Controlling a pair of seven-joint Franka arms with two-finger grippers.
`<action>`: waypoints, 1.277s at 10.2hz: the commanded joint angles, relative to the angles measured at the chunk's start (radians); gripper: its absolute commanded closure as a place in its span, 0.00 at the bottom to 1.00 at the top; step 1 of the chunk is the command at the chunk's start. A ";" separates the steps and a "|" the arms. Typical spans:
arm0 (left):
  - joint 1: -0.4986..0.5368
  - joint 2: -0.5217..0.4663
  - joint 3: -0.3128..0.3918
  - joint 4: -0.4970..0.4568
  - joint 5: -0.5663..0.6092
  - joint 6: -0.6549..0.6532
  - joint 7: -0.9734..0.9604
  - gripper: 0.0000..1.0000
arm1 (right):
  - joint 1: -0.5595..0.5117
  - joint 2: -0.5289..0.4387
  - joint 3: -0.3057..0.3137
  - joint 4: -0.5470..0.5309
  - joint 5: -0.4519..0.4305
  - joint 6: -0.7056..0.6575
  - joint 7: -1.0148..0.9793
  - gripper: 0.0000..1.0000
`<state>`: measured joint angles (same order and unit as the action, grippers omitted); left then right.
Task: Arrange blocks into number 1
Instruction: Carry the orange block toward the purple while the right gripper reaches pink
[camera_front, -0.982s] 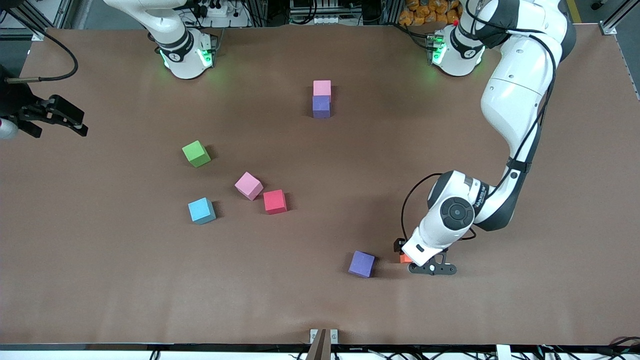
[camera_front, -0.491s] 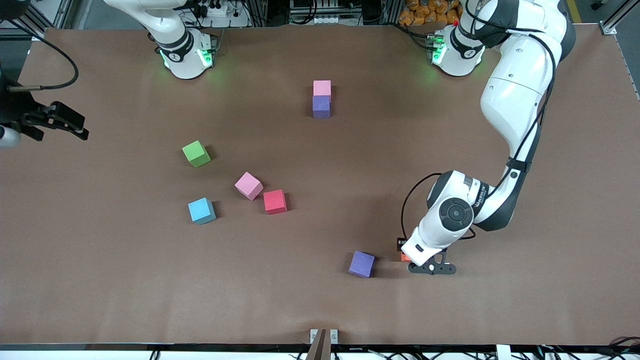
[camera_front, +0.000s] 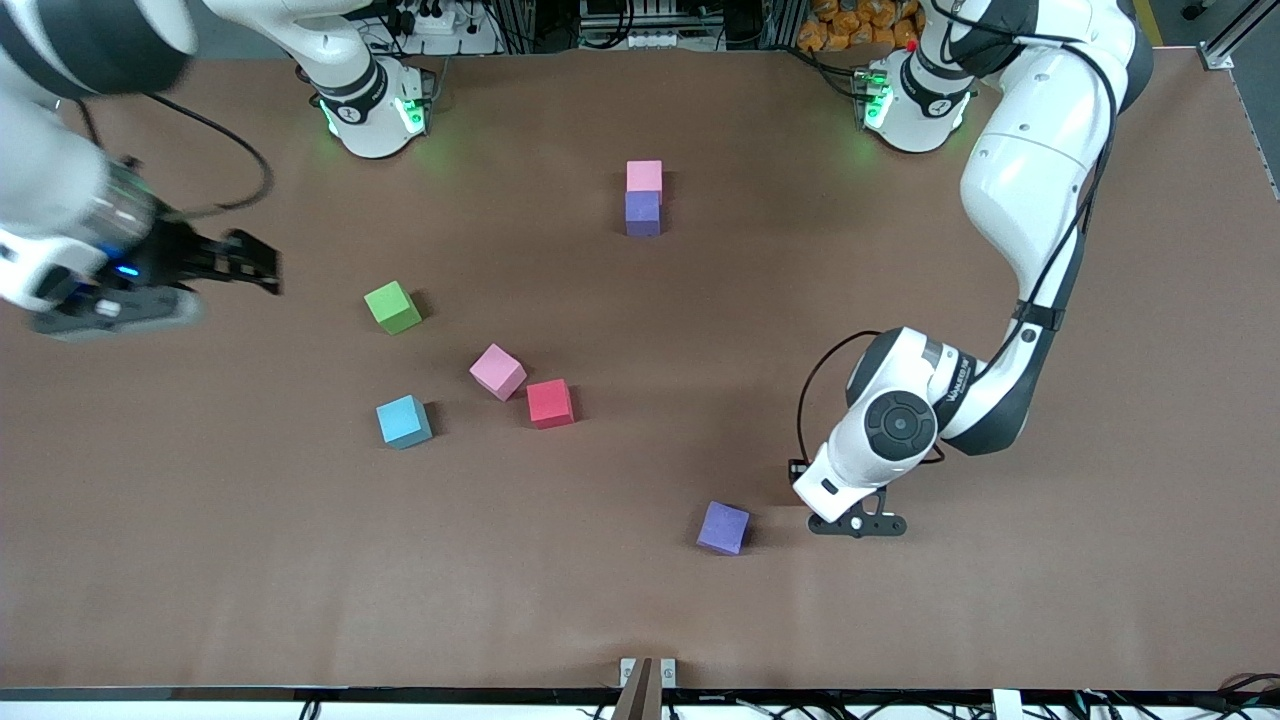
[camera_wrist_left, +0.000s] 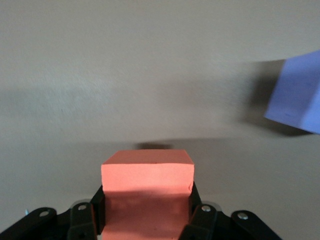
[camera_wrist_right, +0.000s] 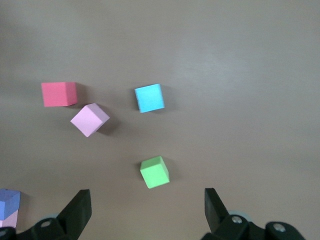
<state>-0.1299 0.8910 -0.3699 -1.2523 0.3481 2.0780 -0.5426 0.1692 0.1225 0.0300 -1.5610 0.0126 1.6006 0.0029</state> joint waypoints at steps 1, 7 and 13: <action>0.003 -0.056 -0.038 -0.076 -0.018 -0.024 -0.104 1.00 | 0.067 0.090 -0.002 -0.011 0.010 0.062 -0.001 0.00; 0.035 -0.372 -0.098 -0.614 -0.024 0.279 -0.238 1.00 | 0.243 0.183 -0.004 -0.302 0.081 0.443 -0.076 0.00; -0.180 -0.330 -0.165 -0.625 -0.021 0.281 -0.643 1.00 | 0.322 0.273 -0.005 -0.410 -0.051 0.645 -0.129 0.00</action>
<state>-0.2608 0.5671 -0.5456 -1.8627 0.3461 2.3427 -1.1255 0.4796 0.3770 0.0320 -1.9741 -0.0073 2.2213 -0.1070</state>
